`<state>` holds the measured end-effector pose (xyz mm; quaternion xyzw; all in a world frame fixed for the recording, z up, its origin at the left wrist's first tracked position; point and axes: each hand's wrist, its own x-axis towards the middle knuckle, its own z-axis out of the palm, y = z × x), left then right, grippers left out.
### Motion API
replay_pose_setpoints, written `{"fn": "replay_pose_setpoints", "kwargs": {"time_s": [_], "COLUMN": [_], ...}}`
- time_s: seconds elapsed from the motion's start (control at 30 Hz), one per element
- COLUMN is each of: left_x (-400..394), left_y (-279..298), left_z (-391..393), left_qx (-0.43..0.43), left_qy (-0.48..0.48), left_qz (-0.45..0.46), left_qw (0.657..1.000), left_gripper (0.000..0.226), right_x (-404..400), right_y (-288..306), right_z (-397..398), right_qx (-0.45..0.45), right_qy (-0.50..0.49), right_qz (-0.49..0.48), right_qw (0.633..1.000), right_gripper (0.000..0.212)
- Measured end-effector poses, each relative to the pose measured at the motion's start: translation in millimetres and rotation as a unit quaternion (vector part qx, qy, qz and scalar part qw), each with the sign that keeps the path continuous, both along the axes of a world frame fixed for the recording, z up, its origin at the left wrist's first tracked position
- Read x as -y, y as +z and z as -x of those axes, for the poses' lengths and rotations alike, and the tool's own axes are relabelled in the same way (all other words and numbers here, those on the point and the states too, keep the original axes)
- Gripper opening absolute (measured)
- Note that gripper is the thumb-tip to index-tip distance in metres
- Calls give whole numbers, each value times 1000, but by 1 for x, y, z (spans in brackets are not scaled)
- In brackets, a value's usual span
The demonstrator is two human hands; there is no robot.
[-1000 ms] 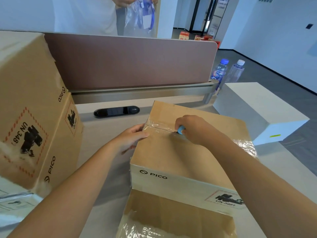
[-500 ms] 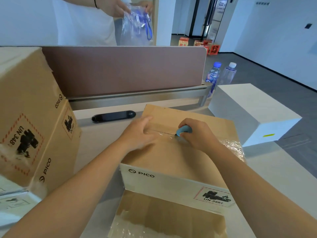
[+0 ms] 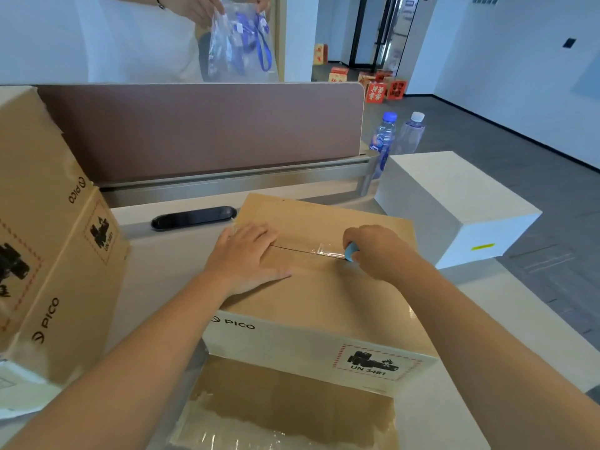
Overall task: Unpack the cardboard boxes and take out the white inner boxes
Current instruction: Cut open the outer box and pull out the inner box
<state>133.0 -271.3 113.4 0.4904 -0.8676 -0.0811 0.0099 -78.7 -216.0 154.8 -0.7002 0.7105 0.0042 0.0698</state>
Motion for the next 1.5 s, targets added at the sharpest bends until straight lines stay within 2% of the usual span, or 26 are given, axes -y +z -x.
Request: {"fn": "replay_pose_setpoints", "kwargs": {"time_s": [0.23, 0.37, 0.5, 0.6, 0.73, 0.93, 1.3, 1.5], "left_x": [-9, -26, -33, -29, -25, -18, -15, -17], "left_y": [12, 17, 16, 8, 0, -1, -5, -4], "left_z": [21, 60, 94, 106, 109, 110, 112, 111], "left_qx": [56, 2, -12, 10, 29, 28, 25, 26], "left_qy": [19, -18, -46, -39, -31, -30, -22, -22], "left_qz": [5, -37, -52, -46, -23, -20, -25, -19], "left_qw": [998, 999, 998, 998, 999, 999, 999, 999], "left_gripper": [84, 91, 91, 94, 95, 97, 98, 116], "right_x": [-17, -21, -16, -10, -5, -9, -22, -30], "right_y": [0, -2, -4, -6, -5, 1, -3, -7], "right_z": [23, 27, 27, 27, 32, 60, 91, 105], "right_qx": [62, 90, 88, 91, 87, 14, 12, 28], "right_qy": [-21, -20, -7, -4, 11, 11, -1, -15], "right_qz": [9, 28, 29, 35, 18, -9, 19, 31], "right_qw": [998, 995, 996, 995, 996, 1000, 1000, 999], "right_gripper": [25, 31, 31, 30, 29, 31, 29, 30]}}
